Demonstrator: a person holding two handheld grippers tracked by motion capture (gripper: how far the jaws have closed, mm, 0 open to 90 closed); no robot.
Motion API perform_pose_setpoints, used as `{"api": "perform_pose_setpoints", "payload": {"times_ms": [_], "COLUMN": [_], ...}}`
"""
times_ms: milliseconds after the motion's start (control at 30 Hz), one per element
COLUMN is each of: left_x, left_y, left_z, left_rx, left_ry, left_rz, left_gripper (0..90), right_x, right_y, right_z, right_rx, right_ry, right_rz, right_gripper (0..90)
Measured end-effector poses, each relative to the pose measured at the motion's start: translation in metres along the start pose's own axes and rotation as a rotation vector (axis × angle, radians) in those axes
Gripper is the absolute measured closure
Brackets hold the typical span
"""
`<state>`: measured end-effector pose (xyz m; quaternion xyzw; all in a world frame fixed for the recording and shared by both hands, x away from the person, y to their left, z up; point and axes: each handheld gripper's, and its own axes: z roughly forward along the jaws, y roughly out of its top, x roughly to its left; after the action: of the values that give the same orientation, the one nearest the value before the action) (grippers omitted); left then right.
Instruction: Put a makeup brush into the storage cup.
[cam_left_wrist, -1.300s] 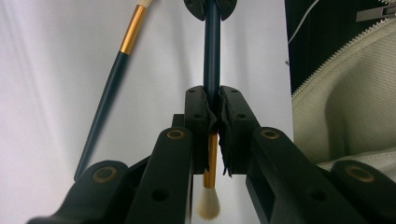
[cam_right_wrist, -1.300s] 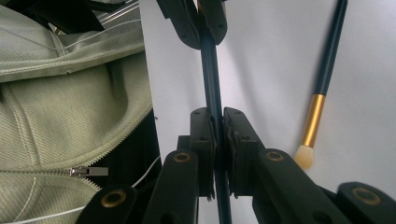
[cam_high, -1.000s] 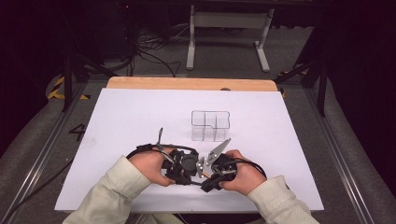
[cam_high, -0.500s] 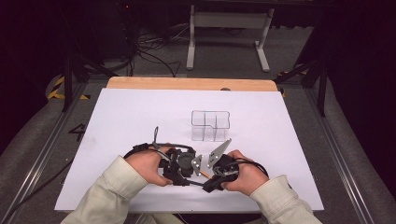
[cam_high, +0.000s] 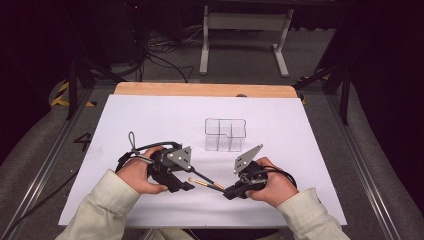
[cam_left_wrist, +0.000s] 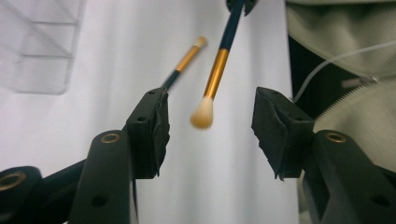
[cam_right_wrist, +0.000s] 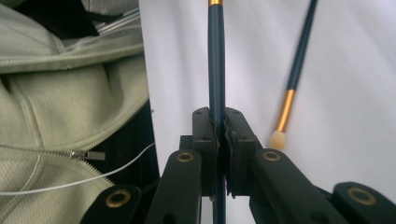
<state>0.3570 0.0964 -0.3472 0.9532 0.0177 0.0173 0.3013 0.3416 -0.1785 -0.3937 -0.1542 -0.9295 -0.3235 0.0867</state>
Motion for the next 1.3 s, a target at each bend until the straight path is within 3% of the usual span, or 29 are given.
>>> {"api": "perform_pose_setpoints", "payload": {"times_ms": [100,300,500,833,1133,1300], "left_x": [0.002,0.001,-0.002,-0.005,-0.006,-0.004], "left_y": [-0.012,-0.029,-0.046,-0.066,-0.077,-0.082], "left_z": [-0.007,-0.021,-0.02,-0.011,-0.014,-0.016], "left_rx": [-0.034,-0.124,-0.195,-0.215,-0.29,-0.3], "left_ry": [0.061,0.113,0.15,0.187,0.224,0.23], "left_rz": [-0.05,-0.105,-0.149,-0.198,-0.247,-0.28], "left_gripper": [47.2,45.9,44.7,42.9,39.6,35.1], "right_x": [-0.003,-0.006,-0.008,-0.01,-0.013,-0.013], "right_y": [-0.002,-0.005,-0.008,-0.011,-0.01,-0.006], "right_z": [-0.003,-0.008,-0.016,-0.025,-0.029,-0.03], "right_rx": [-0.036,-0.113,-0.242,-0.42,-0.55,-0.581], "right_ry": [-0.015,-0.065,-0.107,-0.196,-0.268,-0.289], "right_rz": [0.004,0.019,0.034,0.048,0.037,0.034], "right_gripper": [84.8,84.8,84.8,84.8,84.8,84.7]}}
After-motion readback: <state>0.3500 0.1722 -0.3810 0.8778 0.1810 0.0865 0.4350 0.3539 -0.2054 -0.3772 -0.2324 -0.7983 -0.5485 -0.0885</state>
